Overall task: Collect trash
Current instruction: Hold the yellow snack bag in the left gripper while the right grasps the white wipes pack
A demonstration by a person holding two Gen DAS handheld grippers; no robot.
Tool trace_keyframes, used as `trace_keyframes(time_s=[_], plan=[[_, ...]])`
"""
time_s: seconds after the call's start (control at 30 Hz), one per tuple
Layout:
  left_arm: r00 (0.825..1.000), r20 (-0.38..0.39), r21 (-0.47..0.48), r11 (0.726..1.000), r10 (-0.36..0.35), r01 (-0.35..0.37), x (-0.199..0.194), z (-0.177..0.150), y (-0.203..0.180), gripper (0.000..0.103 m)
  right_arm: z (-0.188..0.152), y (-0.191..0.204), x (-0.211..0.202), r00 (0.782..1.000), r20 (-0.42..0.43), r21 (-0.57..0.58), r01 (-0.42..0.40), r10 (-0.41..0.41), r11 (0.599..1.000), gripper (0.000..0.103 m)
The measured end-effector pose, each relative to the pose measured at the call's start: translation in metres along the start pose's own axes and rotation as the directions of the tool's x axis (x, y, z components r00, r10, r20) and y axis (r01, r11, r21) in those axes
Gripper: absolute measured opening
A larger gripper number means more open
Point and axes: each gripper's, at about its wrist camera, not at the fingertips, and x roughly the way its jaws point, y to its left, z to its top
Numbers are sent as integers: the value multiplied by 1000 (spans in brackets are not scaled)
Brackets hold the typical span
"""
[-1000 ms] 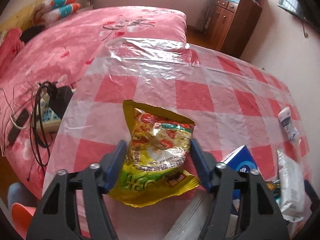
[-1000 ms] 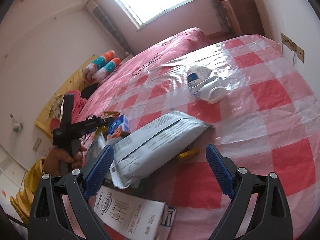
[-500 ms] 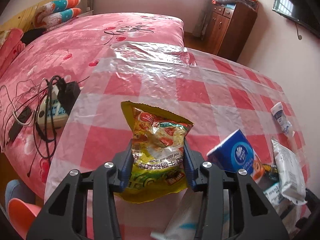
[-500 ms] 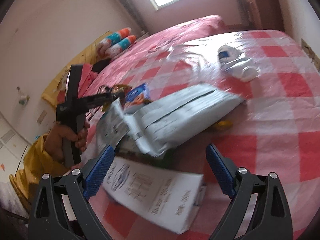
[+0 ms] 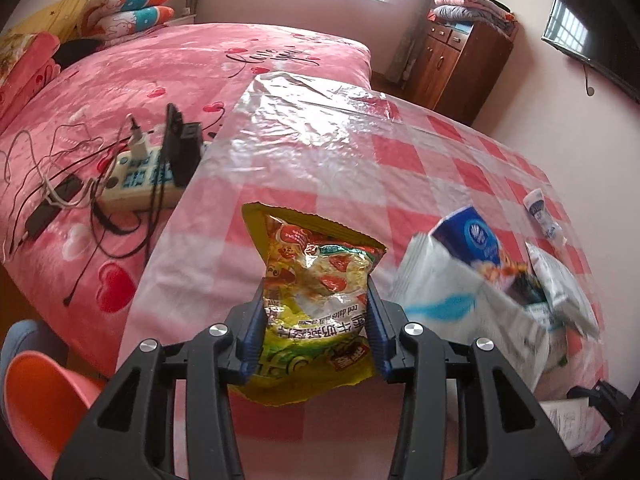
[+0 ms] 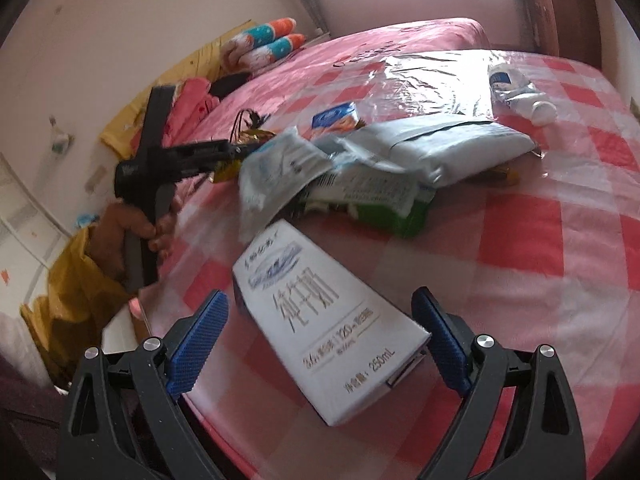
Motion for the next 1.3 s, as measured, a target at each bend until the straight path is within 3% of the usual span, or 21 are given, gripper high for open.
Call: trace_keyframes(time_s=[0.07,0.23,0.53,0.7,0.83,1.1,1.23,1.3], plan=[[1000,4,-6,1000,-7,7,-7,-9,3,45,4,8,-6,998,24,-17,51,-51,999,92],[1000,8,-28,999,-25,25,-23,-27,13,45,31,33,-6,994,65,-44,87,-84,995,92],[999,12,-62,997,-45,45,-49,-52,38,45,87,74,63,994,-25,-166,104,-109,981,92],[999,26,-73,997,-38,39,-60,-63,51,45,102,86,102,986,-83,-228,121,-143,966,92],[998,31,-93,994,-48,51,-67,-68,61,45,111,87,127,972,-103,-283,173,-209,943,92],[996,43,-113,991,-73,77,-73,-74,74,45,115,90,154,947,-196,-354,174,-255,919,94],[995,48,-118,989,-84,89,-74,-74,75,45,112,94,168,924,-246,-391,182,-294,902,94],[995,47,-120,988,-90,95,-74,-75,75,45,111,97,172,918,-250,-411,187,-308,892,91]])
